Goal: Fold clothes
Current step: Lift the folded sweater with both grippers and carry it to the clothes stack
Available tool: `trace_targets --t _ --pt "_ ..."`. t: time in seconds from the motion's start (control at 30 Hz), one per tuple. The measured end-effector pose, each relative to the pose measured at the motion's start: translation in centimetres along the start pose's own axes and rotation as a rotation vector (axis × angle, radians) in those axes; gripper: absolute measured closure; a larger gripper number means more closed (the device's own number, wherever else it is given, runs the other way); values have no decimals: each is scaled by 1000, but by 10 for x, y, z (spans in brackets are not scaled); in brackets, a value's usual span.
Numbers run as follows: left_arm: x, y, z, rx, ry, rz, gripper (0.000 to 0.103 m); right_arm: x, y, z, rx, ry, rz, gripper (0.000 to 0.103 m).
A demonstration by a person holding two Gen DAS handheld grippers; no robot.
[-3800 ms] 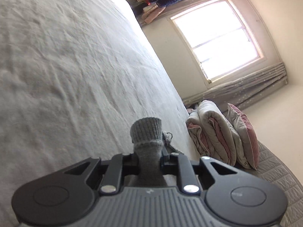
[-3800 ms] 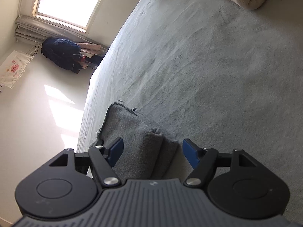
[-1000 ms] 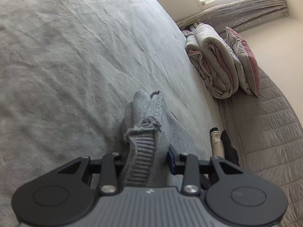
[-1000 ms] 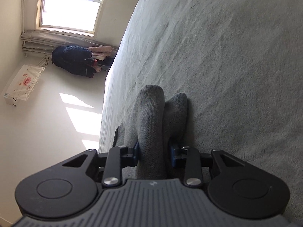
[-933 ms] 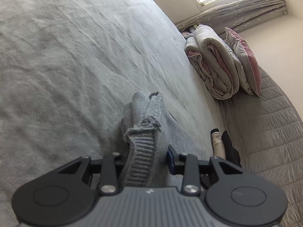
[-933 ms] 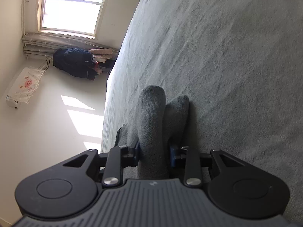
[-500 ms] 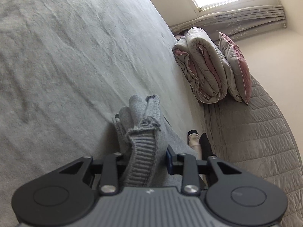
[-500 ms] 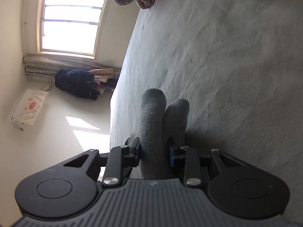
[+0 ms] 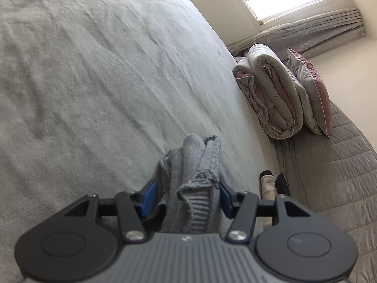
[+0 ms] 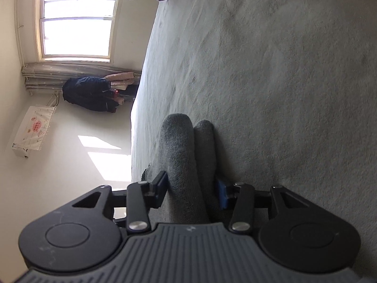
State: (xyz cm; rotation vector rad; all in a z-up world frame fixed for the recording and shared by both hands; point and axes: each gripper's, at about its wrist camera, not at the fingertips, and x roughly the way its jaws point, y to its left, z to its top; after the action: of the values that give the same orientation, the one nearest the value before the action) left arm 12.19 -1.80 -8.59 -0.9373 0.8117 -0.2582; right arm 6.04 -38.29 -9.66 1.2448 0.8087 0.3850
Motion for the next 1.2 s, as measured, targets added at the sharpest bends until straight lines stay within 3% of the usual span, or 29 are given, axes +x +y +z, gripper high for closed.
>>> trace_targets --t 0.03,0.17,0.4,0.63,0.9,1.03,1.2 --pt "2 1 0 -17 6 -5 63 1 1 -1 -13 -6 3 64" --pt "0 -6 -5 -95 -30 -22 70 -1 2 7 19 -15 65 69" --pt "23 -63 -8 -116 -39 -136 72 -33 28 40 -19 -72 123 70" --pt "67 -139 -16 -94 -19 -282 72 -73 50 113 -43 -183 187 70" --pt "148 -217 -37 -138 45 -410 72 -127 95 204 -233 -324 67 70" --pt "180 -238 -52 -180 68 -422 72 -153 86 226 -313 -367 -7 70" --pt "204 -240 -71 -183 81 -387 72 -159 56 248 -285 -389 -70 70"
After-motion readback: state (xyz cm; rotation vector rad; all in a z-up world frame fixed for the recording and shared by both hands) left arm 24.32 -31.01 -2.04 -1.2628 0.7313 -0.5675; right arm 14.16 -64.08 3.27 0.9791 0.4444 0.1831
